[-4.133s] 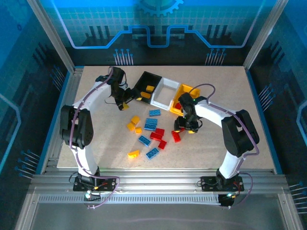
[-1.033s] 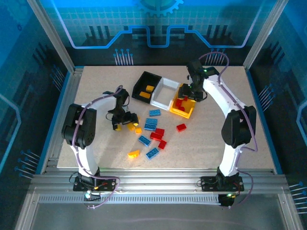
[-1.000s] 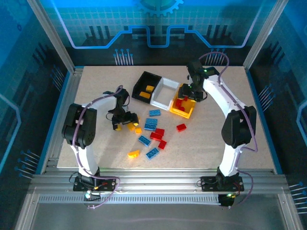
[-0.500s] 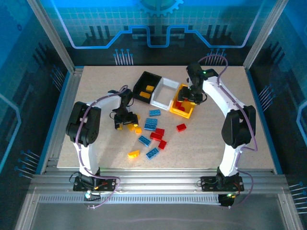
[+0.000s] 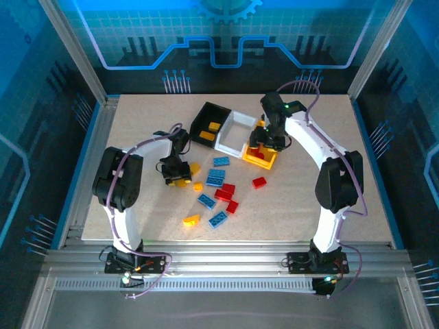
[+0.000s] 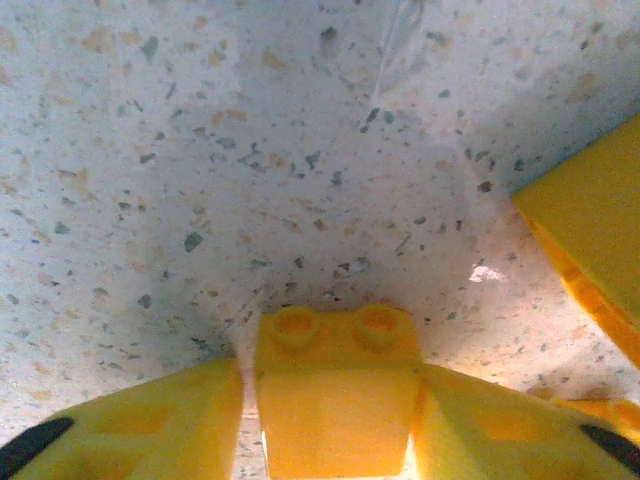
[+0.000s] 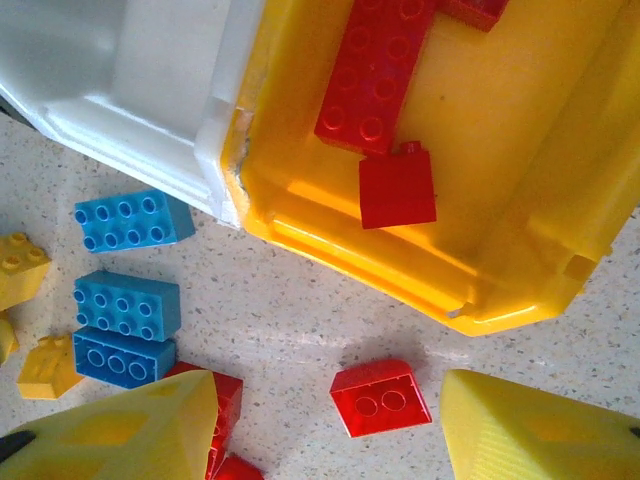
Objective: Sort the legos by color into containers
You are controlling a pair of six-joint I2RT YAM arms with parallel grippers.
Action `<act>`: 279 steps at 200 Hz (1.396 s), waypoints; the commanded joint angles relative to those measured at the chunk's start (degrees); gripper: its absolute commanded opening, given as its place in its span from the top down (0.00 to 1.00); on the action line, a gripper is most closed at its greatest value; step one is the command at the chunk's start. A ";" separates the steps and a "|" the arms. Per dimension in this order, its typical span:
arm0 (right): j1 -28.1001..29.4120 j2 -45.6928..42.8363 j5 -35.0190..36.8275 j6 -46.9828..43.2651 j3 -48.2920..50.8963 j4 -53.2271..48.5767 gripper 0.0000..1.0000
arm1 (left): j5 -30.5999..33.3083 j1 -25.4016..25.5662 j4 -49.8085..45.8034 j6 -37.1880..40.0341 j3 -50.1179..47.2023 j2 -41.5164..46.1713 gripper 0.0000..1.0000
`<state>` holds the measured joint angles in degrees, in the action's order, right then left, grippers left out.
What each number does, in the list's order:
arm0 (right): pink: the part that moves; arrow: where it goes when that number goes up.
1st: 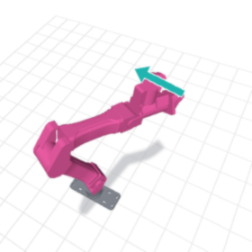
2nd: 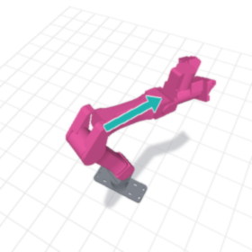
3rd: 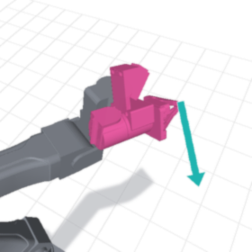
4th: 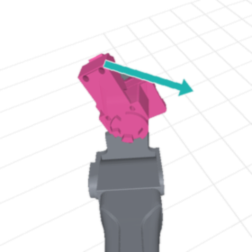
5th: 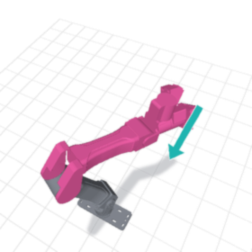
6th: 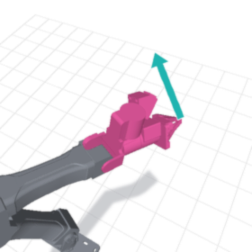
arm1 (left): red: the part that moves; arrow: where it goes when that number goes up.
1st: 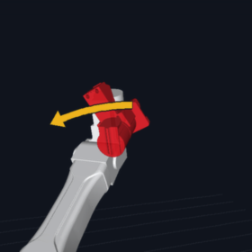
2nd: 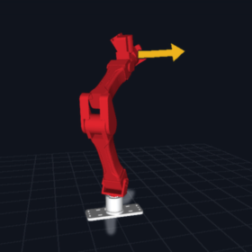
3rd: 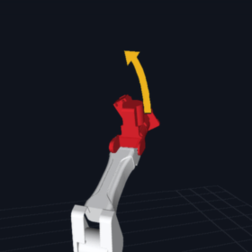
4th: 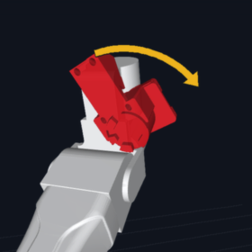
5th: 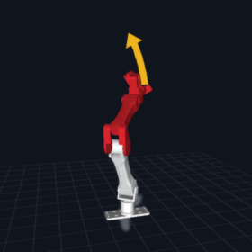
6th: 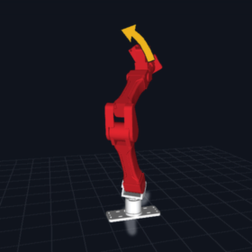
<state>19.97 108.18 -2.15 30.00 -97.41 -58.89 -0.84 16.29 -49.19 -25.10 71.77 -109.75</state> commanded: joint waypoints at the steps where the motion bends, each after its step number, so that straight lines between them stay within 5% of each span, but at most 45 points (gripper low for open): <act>1: 0.77 -3.12 -0.01 0.68 0.39 -1.23 0.38 | -3.03 0.91 -0.54 0.73 -0.23 0.25 0.59; 132: 5.43 -18.25 -2.83 3.15 20.46 -0.75 0.37 | -7.20 -2.72 -4.63 0.58 7.96 10.92 0.62; 212: 7.02 -20.20 -2.98 4.67 27.44 0.32 0.37 | -12.41 -2.69 -4.44 -5.53 40.49 -10.84 0.61; 279: 7.01 -18.40 -0.23 2.31 26.96 -0.61 0.37 | -14.71 -2.15 -0.22 -11.81 52.29 -22.84 0.56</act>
<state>26.30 89.58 -3.62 33.30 -70.17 -58.46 -13.39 13.65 -49.98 -34.22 118.26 -130.17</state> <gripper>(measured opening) 0.633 0.420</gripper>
